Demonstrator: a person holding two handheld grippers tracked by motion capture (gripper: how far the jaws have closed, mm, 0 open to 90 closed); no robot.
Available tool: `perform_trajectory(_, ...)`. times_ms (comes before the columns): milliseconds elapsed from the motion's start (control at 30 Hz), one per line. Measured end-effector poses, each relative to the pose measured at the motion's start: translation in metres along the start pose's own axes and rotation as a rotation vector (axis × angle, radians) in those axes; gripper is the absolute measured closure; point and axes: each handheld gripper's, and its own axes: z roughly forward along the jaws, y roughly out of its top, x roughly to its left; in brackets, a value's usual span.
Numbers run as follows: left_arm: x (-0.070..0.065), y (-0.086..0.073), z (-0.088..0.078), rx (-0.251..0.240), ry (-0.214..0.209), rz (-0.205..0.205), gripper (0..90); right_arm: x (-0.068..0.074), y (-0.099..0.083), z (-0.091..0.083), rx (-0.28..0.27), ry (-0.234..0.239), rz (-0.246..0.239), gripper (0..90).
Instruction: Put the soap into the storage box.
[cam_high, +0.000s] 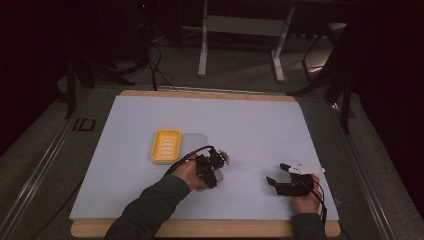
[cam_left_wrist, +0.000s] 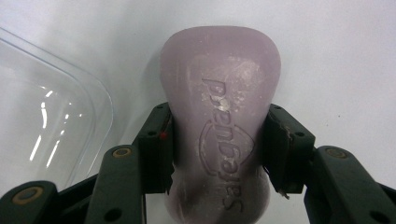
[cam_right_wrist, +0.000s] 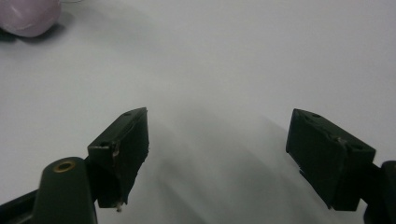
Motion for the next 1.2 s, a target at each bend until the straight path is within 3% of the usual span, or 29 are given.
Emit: perform_trajectory(1200, 0.018, -0.018, -0.032, -0.057, 0.014, -0.031, 49.9, 0.0, 0.0, 0.0, 0.0, 0.0, -0.001, 20.8)
